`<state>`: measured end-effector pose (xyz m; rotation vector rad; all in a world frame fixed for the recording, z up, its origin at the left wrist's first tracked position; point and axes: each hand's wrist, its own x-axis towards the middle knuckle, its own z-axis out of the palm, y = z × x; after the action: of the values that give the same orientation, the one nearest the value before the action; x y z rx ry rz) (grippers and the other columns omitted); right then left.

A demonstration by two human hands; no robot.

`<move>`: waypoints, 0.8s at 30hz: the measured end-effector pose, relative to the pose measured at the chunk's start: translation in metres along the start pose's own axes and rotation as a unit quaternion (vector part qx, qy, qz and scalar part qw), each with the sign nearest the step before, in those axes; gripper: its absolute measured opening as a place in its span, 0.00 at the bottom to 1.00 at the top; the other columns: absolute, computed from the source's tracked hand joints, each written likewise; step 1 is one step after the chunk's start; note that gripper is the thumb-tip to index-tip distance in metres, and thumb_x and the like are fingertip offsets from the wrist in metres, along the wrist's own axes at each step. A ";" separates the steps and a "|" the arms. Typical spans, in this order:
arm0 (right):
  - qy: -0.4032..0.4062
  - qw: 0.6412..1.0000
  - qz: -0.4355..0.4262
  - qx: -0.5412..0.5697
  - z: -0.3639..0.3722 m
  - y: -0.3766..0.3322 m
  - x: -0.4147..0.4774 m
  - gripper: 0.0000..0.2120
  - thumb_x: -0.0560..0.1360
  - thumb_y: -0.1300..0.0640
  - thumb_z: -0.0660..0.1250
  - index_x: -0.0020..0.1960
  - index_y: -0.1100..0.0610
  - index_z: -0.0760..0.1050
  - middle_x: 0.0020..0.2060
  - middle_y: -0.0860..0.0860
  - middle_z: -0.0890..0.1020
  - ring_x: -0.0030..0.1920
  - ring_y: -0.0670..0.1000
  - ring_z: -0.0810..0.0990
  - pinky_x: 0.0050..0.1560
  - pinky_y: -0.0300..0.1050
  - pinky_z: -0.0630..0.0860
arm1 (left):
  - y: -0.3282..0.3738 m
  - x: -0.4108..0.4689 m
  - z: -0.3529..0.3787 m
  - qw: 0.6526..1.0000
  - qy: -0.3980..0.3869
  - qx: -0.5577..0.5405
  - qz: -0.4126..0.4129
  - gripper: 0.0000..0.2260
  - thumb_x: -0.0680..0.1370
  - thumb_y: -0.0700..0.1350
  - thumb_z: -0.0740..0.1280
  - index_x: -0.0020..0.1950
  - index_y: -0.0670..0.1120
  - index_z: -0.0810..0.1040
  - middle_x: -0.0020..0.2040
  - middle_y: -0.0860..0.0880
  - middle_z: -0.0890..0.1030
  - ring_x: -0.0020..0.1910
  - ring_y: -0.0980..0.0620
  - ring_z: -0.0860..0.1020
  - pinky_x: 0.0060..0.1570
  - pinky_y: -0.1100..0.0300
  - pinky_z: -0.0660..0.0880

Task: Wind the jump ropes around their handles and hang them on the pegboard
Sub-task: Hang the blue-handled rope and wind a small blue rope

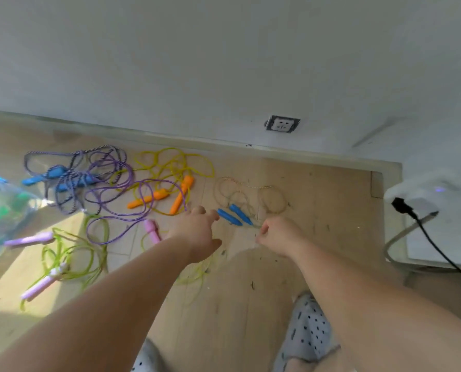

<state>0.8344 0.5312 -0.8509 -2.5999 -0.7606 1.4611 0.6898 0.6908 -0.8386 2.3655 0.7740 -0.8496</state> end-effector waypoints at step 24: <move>-0.041 0.938 -0.176 -0.296 0.114 0.078 0.115 0.34 0.78 0.45 0.65 0.78 0.59 0.61 0.78 0.55 0.56 0.79 0.58 0.48 0.79 0.58 0.45 | 0.004 0.171 0.140 0.959 -0.038 0.254 0.117 0.43 0.75 0.40 0.71 0.82 0.59 0.49 0.76 0.43 0.58 0.74 0.39 0.60 0.71 0.43 0.65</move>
<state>0.8206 0.4936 -1.0261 -2.5641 -1.8152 1.3928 0.7462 0.6594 -1.0502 2.7712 0.2481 -1.1312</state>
